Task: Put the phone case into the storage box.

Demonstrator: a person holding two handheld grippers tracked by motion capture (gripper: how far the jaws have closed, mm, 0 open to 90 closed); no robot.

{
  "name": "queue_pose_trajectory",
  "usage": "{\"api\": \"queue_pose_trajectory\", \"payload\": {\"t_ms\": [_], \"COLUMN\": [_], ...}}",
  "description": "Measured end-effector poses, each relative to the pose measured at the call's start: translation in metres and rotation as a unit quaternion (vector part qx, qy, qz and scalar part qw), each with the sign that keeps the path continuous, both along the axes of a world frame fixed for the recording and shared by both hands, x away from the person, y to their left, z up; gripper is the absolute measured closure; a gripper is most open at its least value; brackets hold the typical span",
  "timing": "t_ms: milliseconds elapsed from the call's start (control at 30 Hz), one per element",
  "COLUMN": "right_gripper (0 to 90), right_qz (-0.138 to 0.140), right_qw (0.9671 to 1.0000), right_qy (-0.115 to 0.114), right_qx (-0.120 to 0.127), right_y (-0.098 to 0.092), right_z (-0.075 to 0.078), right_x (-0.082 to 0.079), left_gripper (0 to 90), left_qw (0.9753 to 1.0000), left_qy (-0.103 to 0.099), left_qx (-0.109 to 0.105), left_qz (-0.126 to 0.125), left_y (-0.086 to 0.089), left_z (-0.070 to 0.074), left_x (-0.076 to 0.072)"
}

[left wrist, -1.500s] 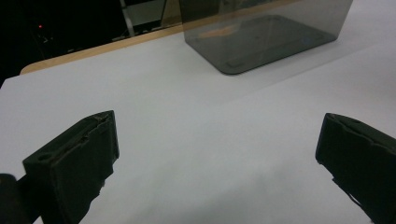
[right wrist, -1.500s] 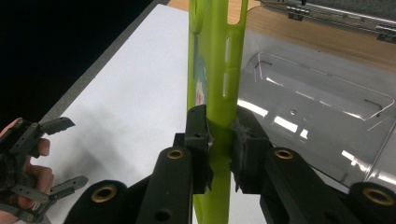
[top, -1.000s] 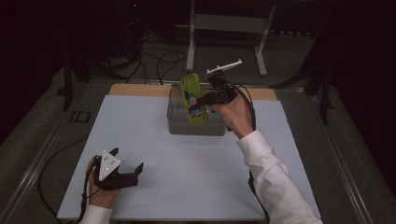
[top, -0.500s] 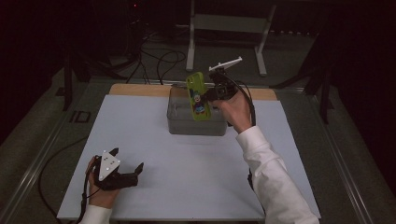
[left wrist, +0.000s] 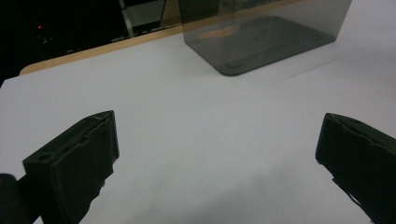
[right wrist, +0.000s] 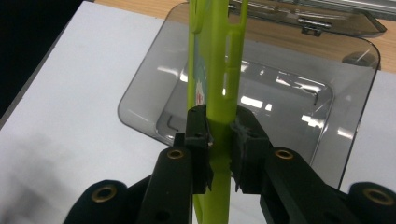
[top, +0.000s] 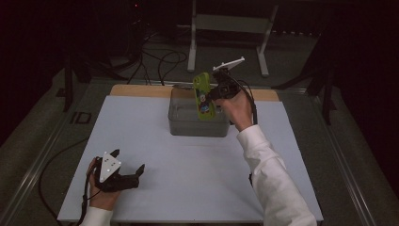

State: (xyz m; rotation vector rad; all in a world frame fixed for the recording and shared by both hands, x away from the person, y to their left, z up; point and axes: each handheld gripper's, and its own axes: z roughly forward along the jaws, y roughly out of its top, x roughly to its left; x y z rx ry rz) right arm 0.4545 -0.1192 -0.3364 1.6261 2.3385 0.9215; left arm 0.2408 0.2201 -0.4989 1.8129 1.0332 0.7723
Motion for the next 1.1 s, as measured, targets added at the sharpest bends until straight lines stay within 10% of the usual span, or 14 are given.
{"api": "queue_pose_trajectory", "payload": {"t_ms": [1100], "right_gripper": [78.2], "right_qz": [-0.050], "right_qw": [0.9975], "right_qy": [0.025], "right_qx": [-0.042], "right_y": [-0.013], "right_z": [-0.024], "right_x": [0.023], "left_gripper": [0.0], "left_qw": [1.0000], "left_qy": [0.001], "left_qx": [0.000], "left_qz": [-0.002], "left_y": [0.000], "left_z": [0.000], "left_x": [0.000]}}
